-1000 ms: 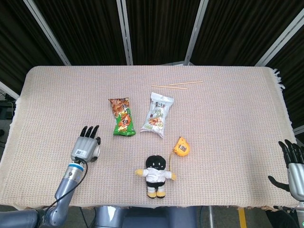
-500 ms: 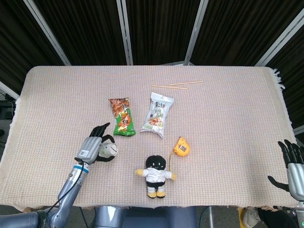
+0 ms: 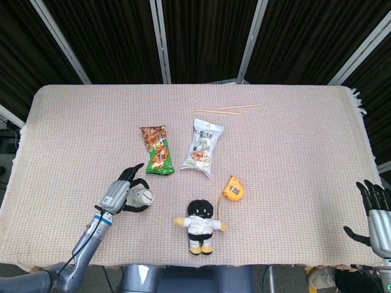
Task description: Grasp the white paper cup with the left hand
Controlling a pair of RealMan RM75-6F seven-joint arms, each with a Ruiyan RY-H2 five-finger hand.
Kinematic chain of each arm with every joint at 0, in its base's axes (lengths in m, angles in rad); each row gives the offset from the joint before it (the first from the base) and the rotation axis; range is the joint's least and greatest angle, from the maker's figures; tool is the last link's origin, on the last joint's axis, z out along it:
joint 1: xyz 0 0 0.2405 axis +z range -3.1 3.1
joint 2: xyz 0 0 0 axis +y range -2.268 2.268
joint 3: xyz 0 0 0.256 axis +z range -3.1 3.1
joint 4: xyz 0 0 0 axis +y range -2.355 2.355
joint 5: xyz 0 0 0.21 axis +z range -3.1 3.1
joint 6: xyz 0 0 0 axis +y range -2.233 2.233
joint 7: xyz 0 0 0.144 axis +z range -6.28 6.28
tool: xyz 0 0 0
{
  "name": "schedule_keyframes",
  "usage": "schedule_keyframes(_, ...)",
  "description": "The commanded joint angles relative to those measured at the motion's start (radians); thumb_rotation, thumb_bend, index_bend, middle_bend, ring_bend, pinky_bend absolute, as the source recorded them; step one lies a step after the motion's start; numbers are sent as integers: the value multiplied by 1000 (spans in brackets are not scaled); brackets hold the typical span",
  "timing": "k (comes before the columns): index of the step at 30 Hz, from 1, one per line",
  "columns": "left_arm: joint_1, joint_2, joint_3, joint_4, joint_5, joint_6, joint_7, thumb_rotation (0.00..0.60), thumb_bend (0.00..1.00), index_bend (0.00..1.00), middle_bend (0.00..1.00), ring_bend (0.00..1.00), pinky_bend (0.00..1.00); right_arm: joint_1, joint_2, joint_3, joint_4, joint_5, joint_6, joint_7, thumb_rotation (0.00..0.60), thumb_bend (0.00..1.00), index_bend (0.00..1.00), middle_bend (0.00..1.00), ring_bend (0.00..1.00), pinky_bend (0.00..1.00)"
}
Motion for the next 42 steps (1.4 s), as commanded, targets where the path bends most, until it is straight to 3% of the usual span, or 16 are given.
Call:
schedule_keyframes(1, 20, 36, 19, 11, 18, 12, -43, 600, 114, 414, 0, 0, 0, 0, -1, -1, 0, -1, 0, -1, 600, 72, 7, 0, 0, 0)
schedule_keyframes(10, 52, 107, 29, 16, 24, 27, -130, 600, 115, 341, 0, 0, 0, 2, -7, -5, -1, -3, -4, -16, 600, 72, 7, 0, 0, 0)
schedule_keyframes(17, 62, 137, 38, 34, 29, 16, -147, 600, 114, 3, 0, 0, 0, 3, -10, -7, -3, -4, -7, -26, 600, 71, 9, 0, 0, 0)
schedule_keyframes(22, 71, 161, 41, 26, 46, 37, -136, 600, 113, 0, 0, 0, 0, 3, -11, -7, -2, -2, -7, -28, 600, 71, 10, 0, 0, 0)
schedule_keyframes(26, 92, 187, 46, 29, 82, 109, -53, 600, 91, 0, 0, 0, 0, 3, -11, -5, 1, 0, -6, -27, 600, 71, 10, 0, 0, 0)
schedule_keyframes(30, 148, 235, 54, 10, 118, 240, 135, 600, 8, 0, 0, 0, 0, 4, -15, -2, 8, 0, -2, -33, 600, 71, 6, 0, 0, 0)
schedule_keyframes(33, 196, 276, 59, -21, 125, 321, 241, 600, 0, 0, 0, 0, 0, 4, -19, -3, 11, -5, 2, -39, 600, 68, 1, 0, 0, 0)
schedule_keyframes(38, 254, 355, 68, -97, 90, 361, 379, 600, 0, 0, 0, 0, 0, 4, -31, -1, 22, -12, 13, -55, 600, 65, 30, 0, 0, 0)
schedule_keyframes(42, 287, 407, 84, -145, 76, 373, 410, 600, 0, 0, 0, 0, 0, 3, -42, 3, 30, -20, 28, -58, 600, 65, 43, 0, 0, 0)
